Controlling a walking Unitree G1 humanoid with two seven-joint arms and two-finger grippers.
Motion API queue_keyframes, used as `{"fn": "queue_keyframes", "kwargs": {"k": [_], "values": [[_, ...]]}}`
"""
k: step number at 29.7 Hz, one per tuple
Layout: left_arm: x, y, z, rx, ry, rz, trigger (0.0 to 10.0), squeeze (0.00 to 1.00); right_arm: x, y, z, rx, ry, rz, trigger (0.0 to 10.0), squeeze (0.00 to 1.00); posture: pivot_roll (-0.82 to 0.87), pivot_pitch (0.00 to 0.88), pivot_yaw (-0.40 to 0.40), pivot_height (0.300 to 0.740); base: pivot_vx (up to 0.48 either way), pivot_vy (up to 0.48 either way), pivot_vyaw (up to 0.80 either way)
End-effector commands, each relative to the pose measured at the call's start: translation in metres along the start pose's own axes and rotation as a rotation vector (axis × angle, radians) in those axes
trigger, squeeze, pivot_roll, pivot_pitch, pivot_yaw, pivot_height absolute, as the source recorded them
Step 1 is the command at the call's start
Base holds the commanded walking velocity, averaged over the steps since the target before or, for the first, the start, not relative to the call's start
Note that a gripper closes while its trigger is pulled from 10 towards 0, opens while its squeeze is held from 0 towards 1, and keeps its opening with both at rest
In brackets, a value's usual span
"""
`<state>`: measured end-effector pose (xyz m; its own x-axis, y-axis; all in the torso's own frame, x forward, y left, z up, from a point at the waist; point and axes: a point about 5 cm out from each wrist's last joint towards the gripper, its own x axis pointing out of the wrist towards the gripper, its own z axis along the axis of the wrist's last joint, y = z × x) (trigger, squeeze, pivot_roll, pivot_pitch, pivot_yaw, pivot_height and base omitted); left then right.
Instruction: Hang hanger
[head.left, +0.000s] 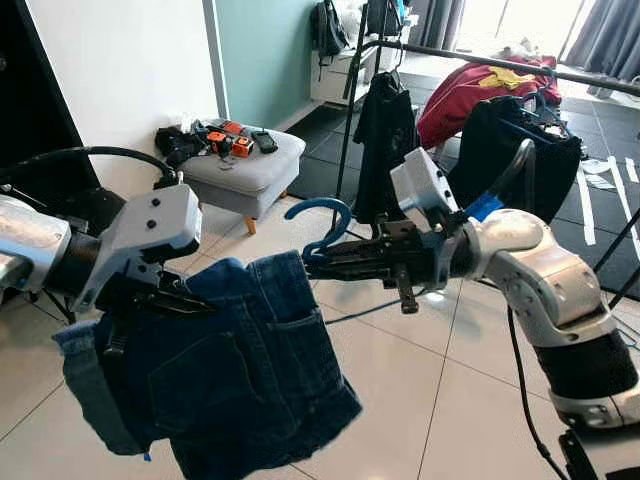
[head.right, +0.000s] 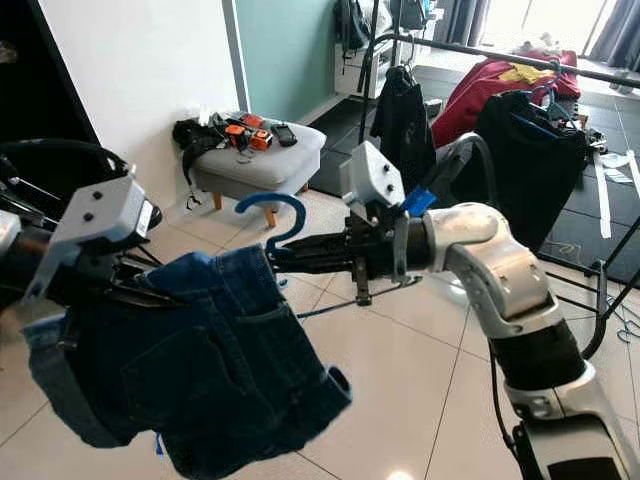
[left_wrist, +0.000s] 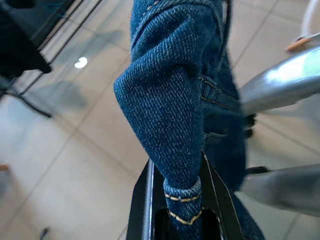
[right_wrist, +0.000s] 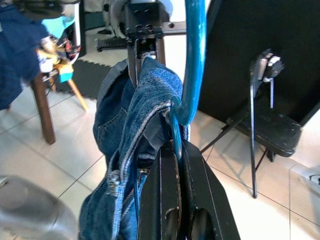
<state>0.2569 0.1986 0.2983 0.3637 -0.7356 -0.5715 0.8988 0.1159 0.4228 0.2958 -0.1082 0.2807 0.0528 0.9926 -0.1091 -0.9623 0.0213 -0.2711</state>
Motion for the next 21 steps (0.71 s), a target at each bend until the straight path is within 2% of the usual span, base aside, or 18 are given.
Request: {"fn": "queue_keyframes", "kwargs": {"k": [1,2,5,6,7,11,14,16,18,21], "values": [[0.004,-0.001,-0.002,-0.001,0.012,-0.014,0.0,0.00,-0.001,-0.003,0.023,-0.039,-0.104,-0.007,10.0,0.42,-0.03,0.000,0.005,0.740,0.000,0.000,0.00],[0.002,0.000,0.000,0.001,0.005,-0.010,0.0,0.00,-0.002,-0.002,0.021,-0.024,-0.099,-0.002,10.0,1.00,-0.03,0.000,0.005,0.740,0.000,0.000,0.00],[-0.002,0.002,0.001,0.005,0.001,-0.003,0.0,0.00,-0.004,-0.002,0.019,-0.012,-0.093,-0.004,10.0,1.00,-0.03,0.000,0.004,0.740,0.000,0.000,0.00],[-0.007,0.006,0.002,0.010,-0.002,0.018,0.0,0.00,-0.011,-0.004,0.016,-0.002,-0.084,-0.031,10.0,1.00,-0.03,0.000,0.002,0.740,0.000,0.000,0.00],[-0.007,0.006,0.002,0.010,-0.002,0.018,0.0,0.00,-0.011,-0.004,0.016,-0.002,-0.084,-0.031,10.0,1.00,-0.03,0.000,0.002,0.740,0.000,0.000,0.00],[-0.026,0.022,-0.004,0.035,0.026,0.141,0.0,0.00,-0.052,-0.012,0.010,0.029,-0.066,-0.184,10.0,1.00,-0.04,0.000,0.002,0.740,0.000,0.000,0.00],[-0.036,0.032,-0.006,0.064,0.026,0.232,0.0,0.00,-0.079,-0.007,0.005,0.068,-0.050,-0.253,10.0,1.00,-0.05,0.000,0.000,0.740,0.000,0.000,0.00],[-0.045,0.042,-0.005,0.089,0.012,0.320,0.0,0.00,-0.102,0.001,-0.002,0.133,-0.056,-0.306,10.0,1.00,-0.05,0.004,0.000,0.740,0.000,0.000,0.00],[-0.047,0.044,-0.005,0.094,0.010,0.336,0.0,0.00,-0.105,0.003,-0.003,0.150,-0.062,-0.312,10.0,1.00,-0.05,0.004,0.000,0.740,0.000,0.000,0.00],[-0.052,0.047,0.003,0.119,-0.057,0.369,0.0,0.00,-0.111,0.016,-0.025,0.245,-0.054,-0.342,10.0,1.00,-0.06,0.010,0.000,0.740,0.000,0.000,0.00]]}}
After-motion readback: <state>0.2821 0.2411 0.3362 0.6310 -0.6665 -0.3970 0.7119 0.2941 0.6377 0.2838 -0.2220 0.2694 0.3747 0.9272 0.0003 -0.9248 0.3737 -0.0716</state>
